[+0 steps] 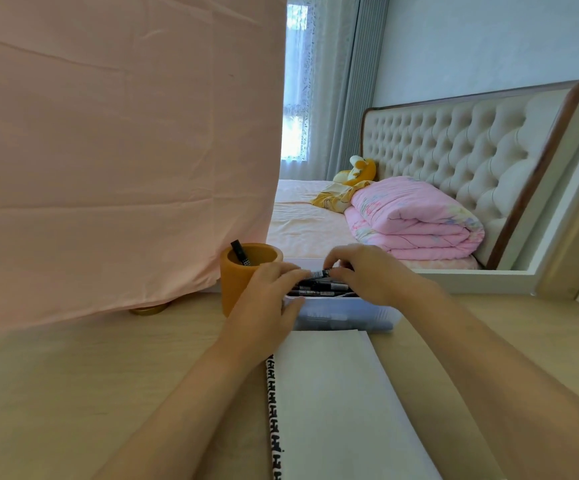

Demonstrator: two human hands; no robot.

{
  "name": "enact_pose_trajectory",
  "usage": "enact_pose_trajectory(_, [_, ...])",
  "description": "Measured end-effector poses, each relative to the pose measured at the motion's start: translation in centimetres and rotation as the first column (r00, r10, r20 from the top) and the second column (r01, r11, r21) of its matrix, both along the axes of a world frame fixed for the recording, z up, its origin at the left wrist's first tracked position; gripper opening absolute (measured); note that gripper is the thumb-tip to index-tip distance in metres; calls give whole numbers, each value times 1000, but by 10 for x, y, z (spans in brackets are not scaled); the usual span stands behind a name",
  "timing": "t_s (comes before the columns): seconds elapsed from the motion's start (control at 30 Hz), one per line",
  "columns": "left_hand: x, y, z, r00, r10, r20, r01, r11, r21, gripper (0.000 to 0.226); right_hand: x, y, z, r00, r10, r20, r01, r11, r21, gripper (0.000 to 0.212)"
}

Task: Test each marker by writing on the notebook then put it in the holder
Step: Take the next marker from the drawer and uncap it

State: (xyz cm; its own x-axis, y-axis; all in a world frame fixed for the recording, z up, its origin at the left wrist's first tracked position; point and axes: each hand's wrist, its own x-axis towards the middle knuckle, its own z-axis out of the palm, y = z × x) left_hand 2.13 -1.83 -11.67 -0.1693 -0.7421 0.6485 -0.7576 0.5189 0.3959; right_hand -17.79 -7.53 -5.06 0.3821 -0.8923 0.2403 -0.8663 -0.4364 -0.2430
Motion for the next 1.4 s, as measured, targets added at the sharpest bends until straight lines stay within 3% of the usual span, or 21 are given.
enact_pose_trajectory(0.07, [-3, 2, 10, 1000, 16, 11, -15, 998, -59, 48, -6, 16, 0, 983, 39, 178, -32, 999, -43, 12])
enact_pose_trajectory(0.17, [-8, 6, 19, 989, 20, 147, -7, 996, -87, 52, -9, 43, -2, 928, 69, 366, -50, 997, -61, 12])
enact_pose_trajectory(0.27, [-11, 14, 22, 988, 15, 156, -7, 999, -52, 34, -10, 65, -6, 836, 70, 544, -72, 997, -18, 20])
enact_pose_trajectory(0.33, [-12, 22, 24, 997, -10, 81, 10, 1000, 9, 25, -9, 73, -11, 695, 36, 718, -108, 993, 55, 28])
enact_pose_trajectory(0.4, [-14, 34, 25, 999, -51, -4, 51, 995, 86, 24, -6, 80, -18, 463, -37, 886, -194, 971, 142, 31])
enact_pose_trajectory(0.47, [-14, 48, 24, 995, -91, -47, 98, 982, 164, 25, -2, 84, -25, 255, -131, 958, -284, 937, 204, 26])
enact_pose_trajectory(0.5, [-14, 54, 22, 993, -112, -37, 117, 970, 212, 26, -1, 86, -28, 221, -158, 962, -294, 930, 221, 22])
enact_pose_trajectory(0.57, [-12, 65, 15, 989, -130, 63, 106, 950, 293, 31, 1, 90, -32, 269, -153, 951, -258, 940, 224, 17])
enact_pose_trajectory(0.73, [3, 84, -5, 951, -107, 292, 7, 946, 324, 51, 2, 103, -37, 531, -65, 845, -188, 963, 192, 22])
enact_pose_trajectory(0.87, [4, 95, -17, 949, -162, 270, 48, 921, 386, 50, 3, 109, -51, 851, 30, 525, -139, 975, 171, 31])
enact_pose_trajectory(0.93, [4, 98, -21, 952, -166, 259, 62, 928, 366, 51, 3, 112, -57, 931, 34, 364, -119, 970, 214, 32])
enact_pose_trajectory(1.07, [7, 103, -26, 955, -172, 244, 76, 931, 357, 53, 6, 112, -59, 973, 4, 232, -61, 969, 239, 10])
enact_pose_trajectory(1.2, [10, 102, -22, 964, -183, 192, 96, 916, 389, 54, 5, 112, -57, 992, 51, 119, -78, 970, 230, 22])
enact_pose_trajectory(1.4, [3, 88, -3, 996, 93, -17, -88, 982, 169, 14, 8, 115, -45, 999, 49, -12, -49, 998, 40, 27])
